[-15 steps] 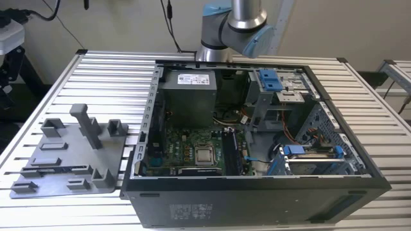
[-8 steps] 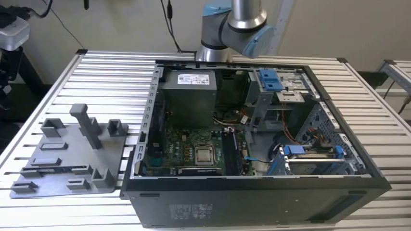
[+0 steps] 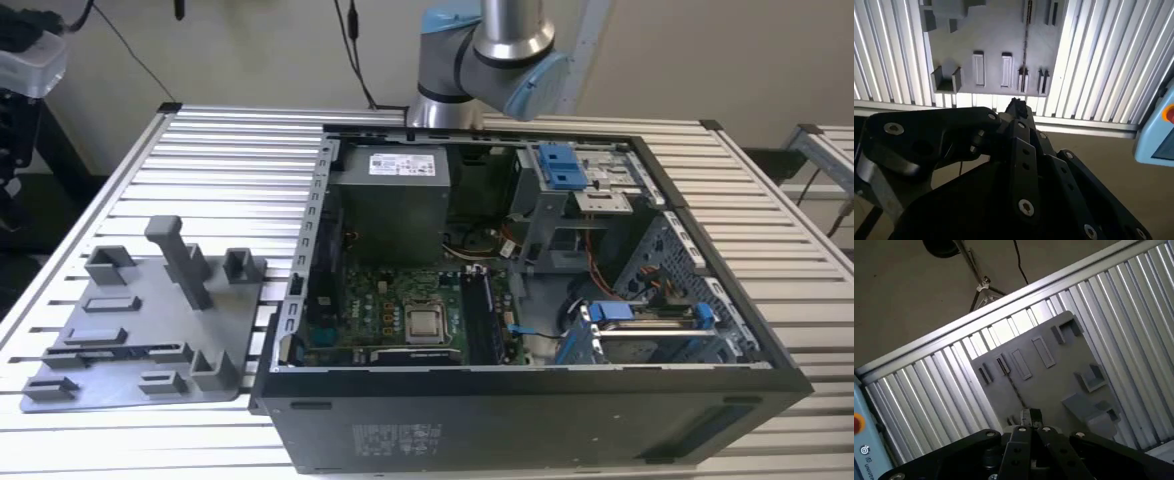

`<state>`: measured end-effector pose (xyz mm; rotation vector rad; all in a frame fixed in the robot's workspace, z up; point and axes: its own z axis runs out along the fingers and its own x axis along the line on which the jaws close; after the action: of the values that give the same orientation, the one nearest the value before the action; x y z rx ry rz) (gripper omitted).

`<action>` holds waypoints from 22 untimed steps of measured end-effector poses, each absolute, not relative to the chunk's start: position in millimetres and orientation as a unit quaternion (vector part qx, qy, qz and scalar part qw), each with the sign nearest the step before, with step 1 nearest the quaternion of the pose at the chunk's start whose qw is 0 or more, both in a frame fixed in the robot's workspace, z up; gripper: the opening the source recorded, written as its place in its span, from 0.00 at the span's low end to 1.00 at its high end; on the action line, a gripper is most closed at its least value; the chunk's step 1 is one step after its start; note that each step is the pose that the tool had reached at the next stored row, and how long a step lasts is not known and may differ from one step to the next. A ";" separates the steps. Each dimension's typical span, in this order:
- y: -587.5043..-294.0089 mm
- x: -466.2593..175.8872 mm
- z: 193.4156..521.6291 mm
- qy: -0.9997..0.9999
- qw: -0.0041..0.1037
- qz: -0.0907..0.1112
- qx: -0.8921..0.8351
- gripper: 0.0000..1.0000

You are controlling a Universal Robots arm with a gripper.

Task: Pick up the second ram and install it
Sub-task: 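Pick up the second ram and move it above second insertion slot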

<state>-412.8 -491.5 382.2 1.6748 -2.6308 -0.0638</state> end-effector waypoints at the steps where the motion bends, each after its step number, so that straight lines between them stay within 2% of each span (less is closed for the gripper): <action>1: -491.5 -412.7 382.1 -0.839 0.012 -0.019 0.543 0.11; 6: -491.5 -412.8 381.4 -0.823 0.016 -0.008 0.568 0.11; 11: -491.5 -412.7 380.9 -0.812 0.005 0.004 0.584 0.11; 22: -491.5 -412.7 378.8 -0.767 0.004 0.004 0.642 0.11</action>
<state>-412.7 -491.5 378.8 2.0119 -2.4030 0.0114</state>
